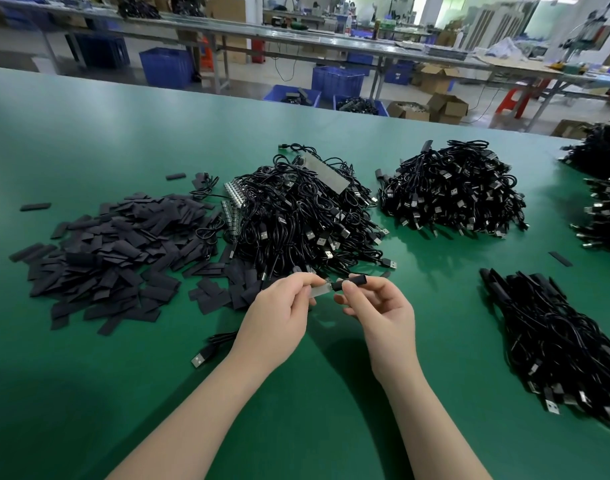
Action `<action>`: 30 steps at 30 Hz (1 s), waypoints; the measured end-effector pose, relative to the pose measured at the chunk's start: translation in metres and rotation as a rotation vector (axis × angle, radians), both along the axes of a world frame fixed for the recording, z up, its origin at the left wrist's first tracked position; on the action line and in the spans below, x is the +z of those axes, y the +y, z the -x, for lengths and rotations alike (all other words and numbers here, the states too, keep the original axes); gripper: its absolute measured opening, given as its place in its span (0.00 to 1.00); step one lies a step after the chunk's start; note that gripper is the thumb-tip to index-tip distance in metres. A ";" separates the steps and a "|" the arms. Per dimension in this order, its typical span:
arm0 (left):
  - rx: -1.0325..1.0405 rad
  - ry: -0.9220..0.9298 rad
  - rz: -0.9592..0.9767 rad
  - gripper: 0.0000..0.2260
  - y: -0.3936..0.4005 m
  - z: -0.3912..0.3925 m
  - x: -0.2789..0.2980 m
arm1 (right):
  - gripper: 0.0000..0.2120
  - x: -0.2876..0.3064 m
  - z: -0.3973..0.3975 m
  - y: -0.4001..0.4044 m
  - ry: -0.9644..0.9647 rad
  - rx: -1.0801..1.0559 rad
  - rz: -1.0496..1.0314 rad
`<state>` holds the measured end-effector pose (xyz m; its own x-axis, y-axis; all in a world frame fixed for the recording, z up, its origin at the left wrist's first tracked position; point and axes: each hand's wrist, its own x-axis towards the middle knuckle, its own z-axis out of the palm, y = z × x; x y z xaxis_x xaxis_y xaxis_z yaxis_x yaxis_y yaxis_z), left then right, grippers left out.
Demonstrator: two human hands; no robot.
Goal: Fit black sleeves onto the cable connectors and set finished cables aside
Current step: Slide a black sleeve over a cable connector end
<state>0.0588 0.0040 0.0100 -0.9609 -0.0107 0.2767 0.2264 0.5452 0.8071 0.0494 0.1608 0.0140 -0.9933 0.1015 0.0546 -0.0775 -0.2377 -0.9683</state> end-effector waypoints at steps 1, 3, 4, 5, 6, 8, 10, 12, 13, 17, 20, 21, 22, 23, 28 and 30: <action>-0.009 -0.008 -0.032 0.12 0.000 0.000 0.000 | 0.04 0.000 0.000 0.000 0.005 0.001 0.001; -0.010 -0.011 -0.099 0.14 0.000 0.000 0.001 | 0.04 0.000 0.000 0.000 0.021 -0.004 -0.004; -0.005 -0.013 -0.132 0.14 0.000 0.000 0.002 | 0.05 0.000 -0.001 0.000 0.030 -0.006 -0.011; 0.001 -0.014 -0.155 0.15 0.000 0.000 0.003 | 0.05 0.000 -0.001 0.000 0.038 -0.006 -0.018; 0.004 -0.017 -0.168 0.15 0.000 0.000 0.003 | 0.06 0.000 -0.001 0.000 0.044 -0.004 -0.026; 0.003 -0.028 -0.178 0.15 0.000 0.000 0.004 | 0.06 -0.001 -0.001 0.000 0.053 -0.004 -0.052; -0.005 -0.033 -0.180 0.16 0.000 -0.001 0.005 | 0.06 -0.001 -0.001 0.000 0.069 -0.011 -0.075; -0.013 -0.036 -0.186 0.16 0.000 -0.001 0.005 | 0.07 -0.001 -0.001 -0.001 0.086 -0.013 -0.091; -0.015 -0.038 -0.190 0.15 -0.001 -0.001 0.005 | 0.06 -0.001 -0.001 -0.001 0.093 -0.013 -0.096; -0.021 -0.048 -0.191 0.16 -0.001 -0.001 0.007 | 0.05 -0.001 -0.001 -0.001 0.095 -0.003 -0.112; -0.026 -0.042 -0.197 0.17 -0.002 -0.001 0.007 | 0.07 0.000 -0.002 -0.001 0.110 -0.003 -0.116; -0.027 -0.038 -0.199 0.18 -0.001 -0.001 0.006 | 0.09 0.001 -0.002 -0.001 0.118 -0.005 -0.114; -0.030 -0.035 -0.201 0.19 -0.001 -0.001 0.006 | 0.10 0.001 -0.003 -0.001 0.123 -0.003 -0.115; -0.033 -0.034 -0.204 0.19 -0.001 -0.001 0.006 | 0.11 0.002 -0.003 -0.001 0.124 0.001 -0.119; -0.028 -0.029 -0.205 0.21 0.000 -0.001 0.005 | 0.13 0.006 -0.003 0.002 0.071 0.069 -0.100; -0.025 -0.037 -0.209 0.21 0.001 -0.001 0.004 | 0.12 0.006 -0.002 0.003 0.046 0.100 -0.078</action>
<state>0.0595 0.0049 0.0144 -0.9711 -0.0399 0.2353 0.2058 0.3599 0.9100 0.0515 0.1642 0.0205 -0.9946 -0.0040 0.1040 -0.1018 -0.1702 -0.9801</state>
